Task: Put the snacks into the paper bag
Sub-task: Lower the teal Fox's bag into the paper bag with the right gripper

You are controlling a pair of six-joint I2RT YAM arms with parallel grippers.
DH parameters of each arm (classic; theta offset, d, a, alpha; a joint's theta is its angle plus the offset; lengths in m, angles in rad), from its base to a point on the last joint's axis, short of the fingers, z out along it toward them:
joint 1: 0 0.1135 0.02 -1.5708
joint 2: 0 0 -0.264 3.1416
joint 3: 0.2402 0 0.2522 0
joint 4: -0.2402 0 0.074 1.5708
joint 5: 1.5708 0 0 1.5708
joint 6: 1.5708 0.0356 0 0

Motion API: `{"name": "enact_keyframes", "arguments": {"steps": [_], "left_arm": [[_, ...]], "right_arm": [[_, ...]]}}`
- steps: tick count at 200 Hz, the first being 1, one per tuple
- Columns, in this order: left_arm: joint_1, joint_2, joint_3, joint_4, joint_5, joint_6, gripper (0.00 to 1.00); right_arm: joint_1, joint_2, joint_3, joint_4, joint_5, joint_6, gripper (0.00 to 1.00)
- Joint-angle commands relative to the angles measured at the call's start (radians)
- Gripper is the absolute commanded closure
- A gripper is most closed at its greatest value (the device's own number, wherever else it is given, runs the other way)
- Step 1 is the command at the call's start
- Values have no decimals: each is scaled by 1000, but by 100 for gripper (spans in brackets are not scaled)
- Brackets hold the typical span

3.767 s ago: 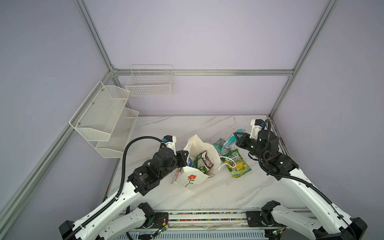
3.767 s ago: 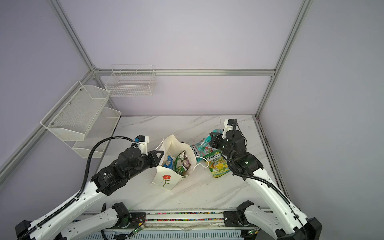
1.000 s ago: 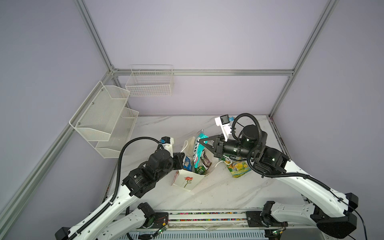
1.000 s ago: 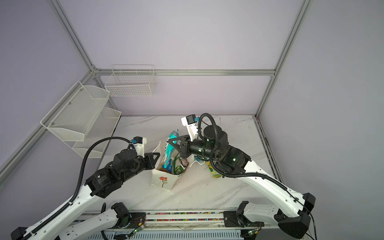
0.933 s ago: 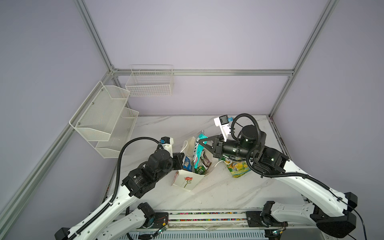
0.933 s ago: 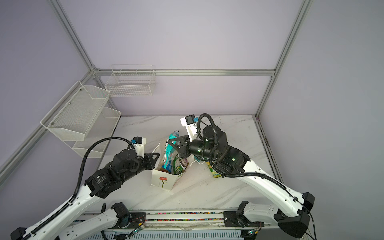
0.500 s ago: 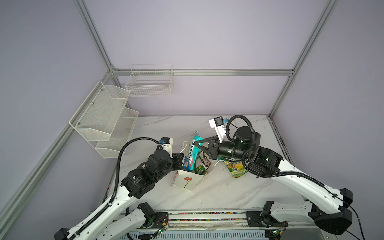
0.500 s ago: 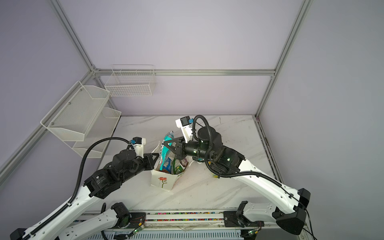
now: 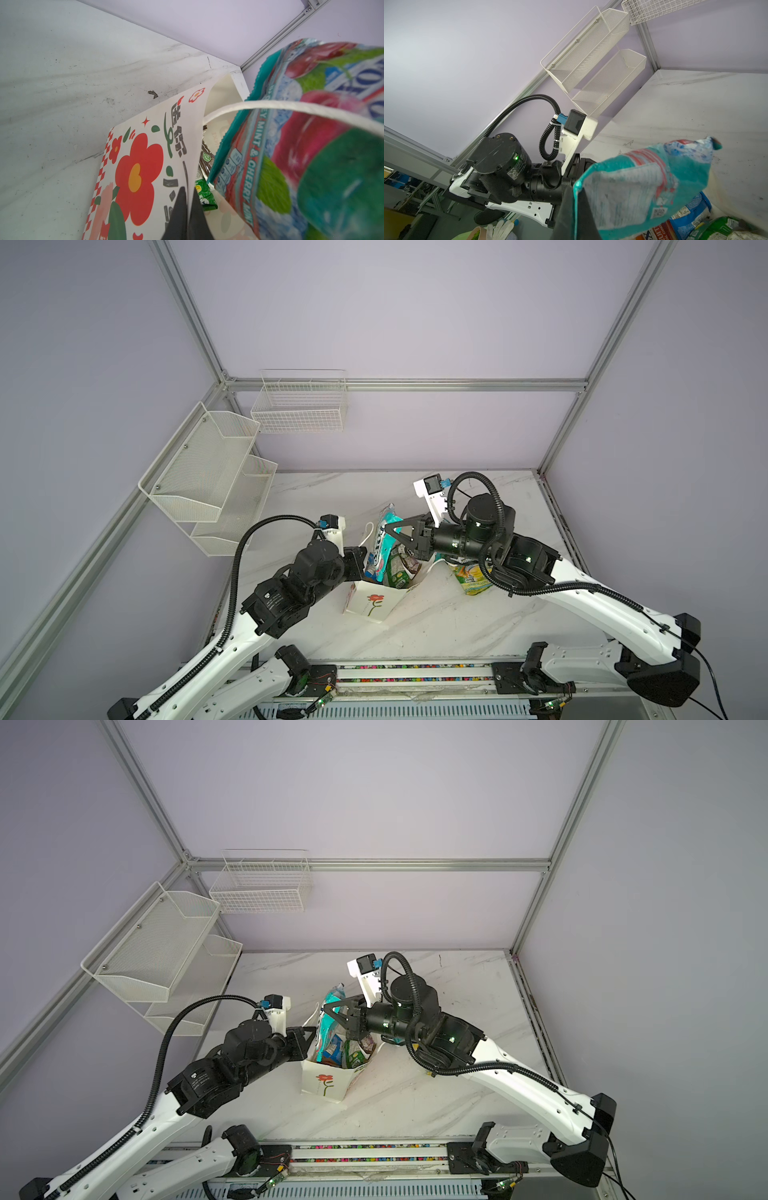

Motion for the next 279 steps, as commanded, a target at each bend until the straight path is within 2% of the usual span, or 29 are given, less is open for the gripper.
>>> {"name": "enact_keyframes", "arguments": {"steps": [1,279], "left_arm": [[6,-8,84,-43,4,19,100],[6,-24,99,-70,-17,29,100]], "right_arm": [[8,2,-13,81,3,0,100],[10,79,-79,158,-32,17,100]]}}
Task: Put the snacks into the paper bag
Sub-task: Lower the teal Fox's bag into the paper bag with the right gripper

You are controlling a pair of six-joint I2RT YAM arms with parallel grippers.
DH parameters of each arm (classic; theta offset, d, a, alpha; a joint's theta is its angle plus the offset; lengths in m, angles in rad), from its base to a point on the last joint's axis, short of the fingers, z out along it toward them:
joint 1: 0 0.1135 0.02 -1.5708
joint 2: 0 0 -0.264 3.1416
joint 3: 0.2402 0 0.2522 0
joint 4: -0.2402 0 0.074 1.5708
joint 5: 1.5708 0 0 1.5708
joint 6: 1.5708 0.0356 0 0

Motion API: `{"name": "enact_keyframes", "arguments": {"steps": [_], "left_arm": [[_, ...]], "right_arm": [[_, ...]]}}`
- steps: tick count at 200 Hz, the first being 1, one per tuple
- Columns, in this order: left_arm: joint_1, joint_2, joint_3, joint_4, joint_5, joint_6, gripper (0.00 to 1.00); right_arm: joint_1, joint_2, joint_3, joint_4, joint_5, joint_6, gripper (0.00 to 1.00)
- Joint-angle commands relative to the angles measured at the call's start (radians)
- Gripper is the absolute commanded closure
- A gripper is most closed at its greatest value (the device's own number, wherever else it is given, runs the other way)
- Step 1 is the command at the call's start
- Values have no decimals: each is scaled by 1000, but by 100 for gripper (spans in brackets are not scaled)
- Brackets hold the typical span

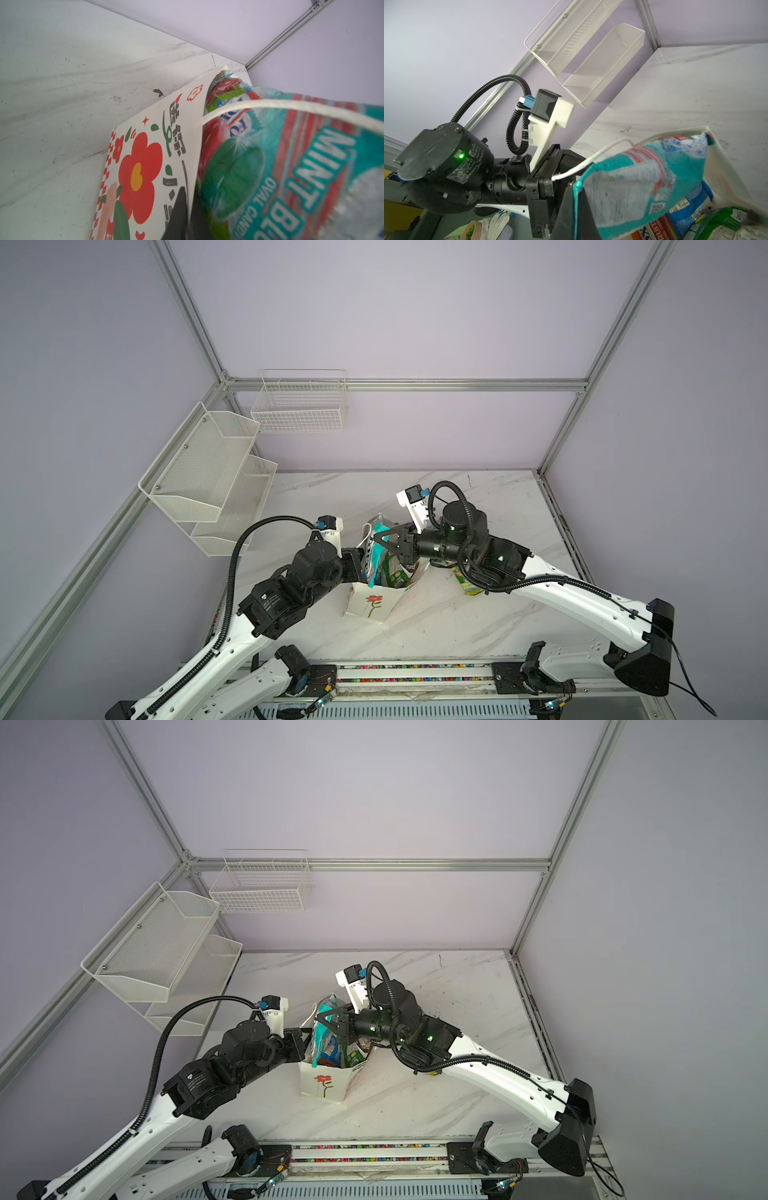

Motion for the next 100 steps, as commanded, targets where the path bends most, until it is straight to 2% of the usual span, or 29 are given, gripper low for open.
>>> {"name": "enact_keyframes", "arguments": {"steps": [1,100], "left_arm": [[4,-14,85,-29,-3,25,100],[4,-28,78,-34,-7,22,100]], "right_arm": [[7,-7,-6,77,-6,2,100],[8,-3,-25,96,-6,6,100]]}}
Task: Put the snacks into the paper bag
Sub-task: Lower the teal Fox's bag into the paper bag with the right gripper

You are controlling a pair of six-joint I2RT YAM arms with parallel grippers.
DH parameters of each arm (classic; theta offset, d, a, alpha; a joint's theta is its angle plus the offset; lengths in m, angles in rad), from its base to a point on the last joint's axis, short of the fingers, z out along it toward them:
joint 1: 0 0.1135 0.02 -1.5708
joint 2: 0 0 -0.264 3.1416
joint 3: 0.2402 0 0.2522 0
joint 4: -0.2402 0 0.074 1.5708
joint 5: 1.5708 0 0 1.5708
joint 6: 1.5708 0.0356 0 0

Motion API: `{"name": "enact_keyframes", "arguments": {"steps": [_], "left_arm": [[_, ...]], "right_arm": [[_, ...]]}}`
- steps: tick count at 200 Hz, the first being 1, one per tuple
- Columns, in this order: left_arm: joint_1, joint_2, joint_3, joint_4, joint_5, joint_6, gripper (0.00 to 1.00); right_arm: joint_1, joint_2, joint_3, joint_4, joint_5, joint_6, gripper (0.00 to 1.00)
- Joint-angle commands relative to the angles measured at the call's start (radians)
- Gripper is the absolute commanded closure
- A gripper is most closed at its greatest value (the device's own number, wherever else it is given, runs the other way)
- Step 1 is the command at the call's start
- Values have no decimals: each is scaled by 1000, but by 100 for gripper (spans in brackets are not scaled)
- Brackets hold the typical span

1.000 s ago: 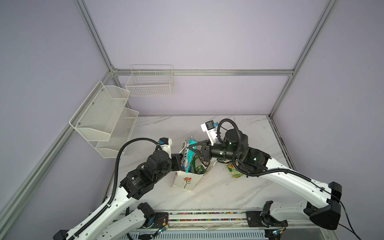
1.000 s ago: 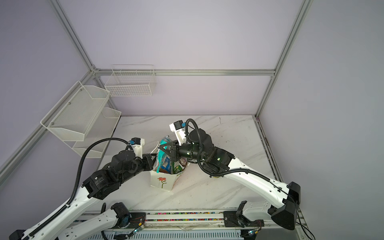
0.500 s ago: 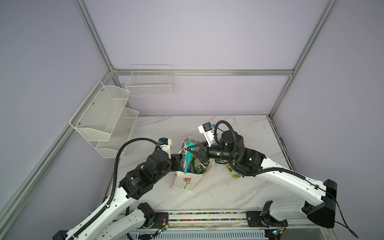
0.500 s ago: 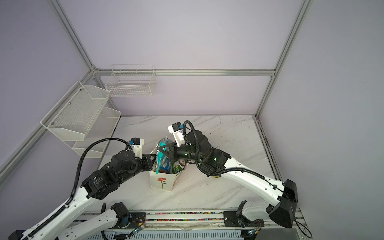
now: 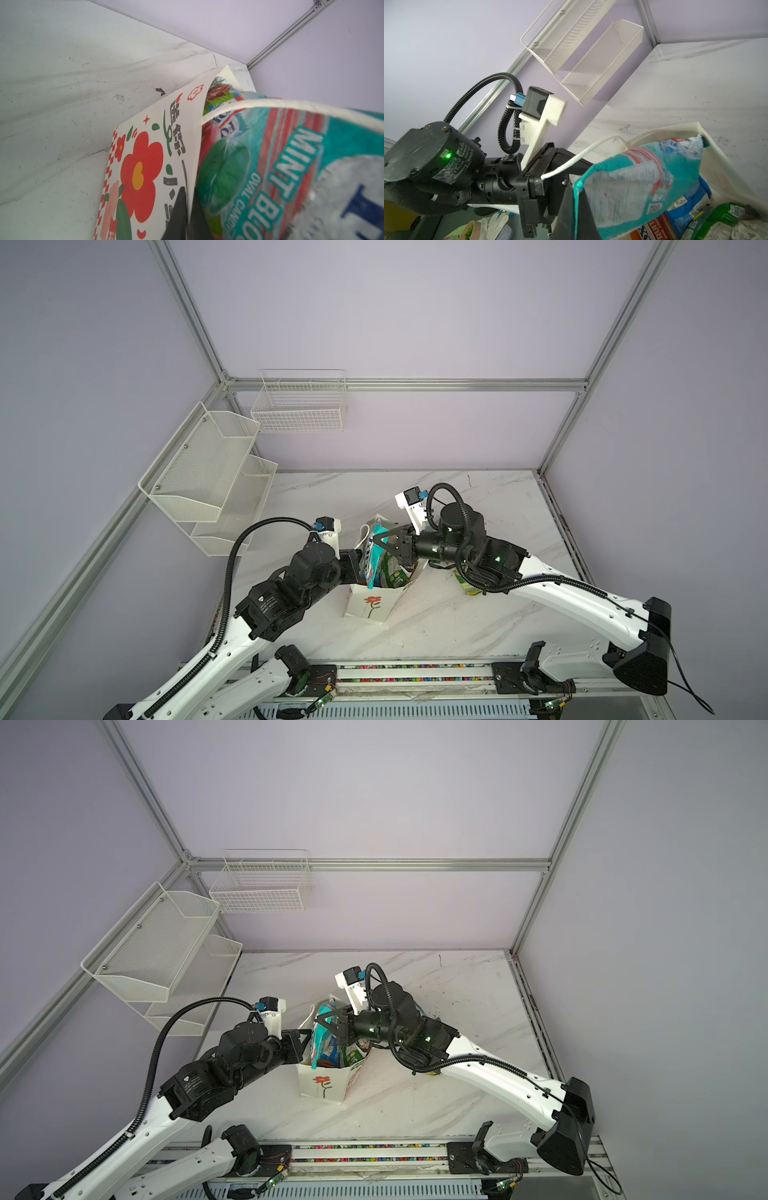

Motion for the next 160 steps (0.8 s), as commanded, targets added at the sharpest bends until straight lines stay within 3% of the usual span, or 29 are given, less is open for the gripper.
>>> {"name": "enact_keyframes", "arguments": {"steps": [1,116,160], "left_arm": [[4,-12,77,-12,-3,23,100],[4,-14,74,-13,-10,23,100],[4,-14,75,-13,-9,21,100]], "right_arm": [[8,-6,-4,77,-6,2,100],[7,3,-5,78,3,2,100],[7,-2,0,71,6,3,59]]}}
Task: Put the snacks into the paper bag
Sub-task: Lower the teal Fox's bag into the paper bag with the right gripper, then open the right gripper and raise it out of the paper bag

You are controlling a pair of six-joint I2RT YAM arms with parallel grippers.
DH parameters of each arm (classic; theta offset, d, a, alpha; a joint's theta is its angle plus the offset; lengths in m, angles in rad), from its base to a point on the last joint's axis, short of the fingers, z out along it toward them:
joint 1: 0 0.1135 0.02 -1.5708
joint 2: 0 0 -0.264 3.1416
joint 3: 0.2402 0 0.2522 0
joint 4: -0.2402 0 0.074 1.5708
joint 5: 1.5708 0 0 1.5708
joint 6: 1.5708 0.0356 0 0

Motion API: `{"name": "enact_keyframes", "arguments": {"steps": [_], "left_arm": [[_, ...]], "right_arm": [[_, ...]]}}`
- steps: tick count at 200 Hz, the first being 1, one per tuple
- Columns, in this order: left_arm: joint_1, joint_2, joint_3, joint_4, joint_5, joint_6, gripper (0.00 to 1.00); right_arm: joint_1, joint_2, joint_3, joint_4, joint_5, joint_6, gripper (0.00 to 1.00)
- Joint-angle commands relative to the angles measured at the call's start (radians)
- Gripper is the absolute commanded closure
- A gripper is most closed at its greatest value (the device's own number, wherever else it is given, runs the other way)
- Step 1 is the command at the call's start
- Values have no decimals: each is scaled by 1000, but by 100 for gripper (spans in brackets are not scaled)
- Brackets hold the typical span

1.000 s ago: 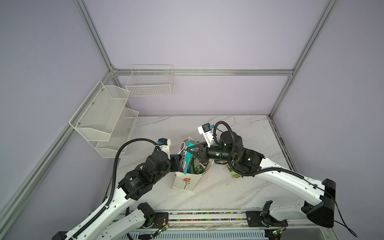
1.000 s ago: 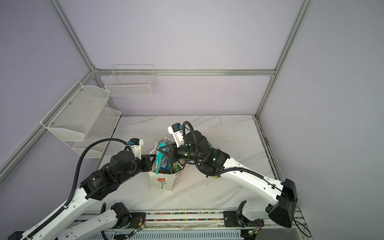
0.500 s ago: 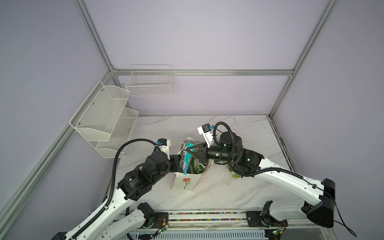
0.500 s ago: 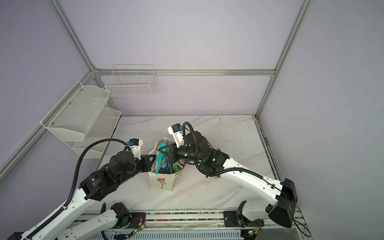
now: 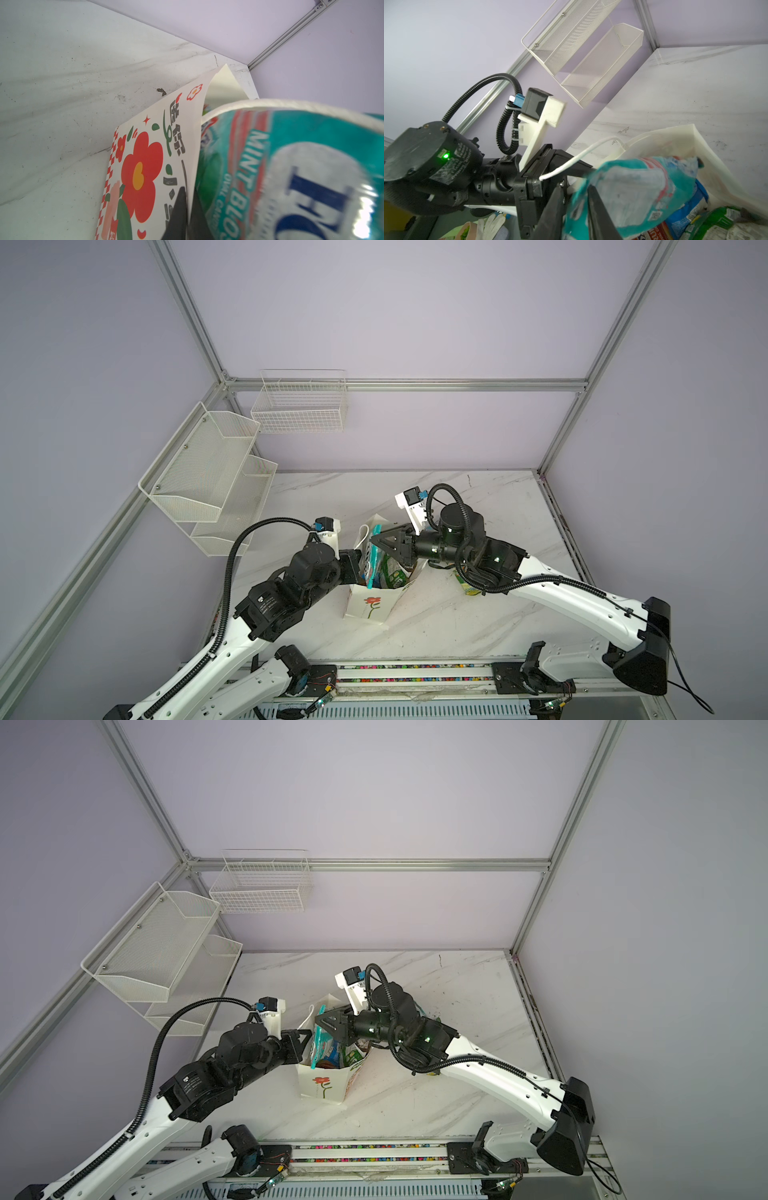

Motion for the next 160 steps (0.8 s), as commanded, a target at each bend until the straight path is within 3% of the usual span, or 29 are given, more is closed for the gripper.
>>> {"name": "enact_keyframes", "arguments": {"steps": [1,160], "left_arm": [[4,-11,75,-10,-2,21,100],[4,-12,79,-10,-8,20,100]], "right_arm": [[7,-4,6,46,2,-7,59],[6,-33,15,9,36,-12,42]]}}
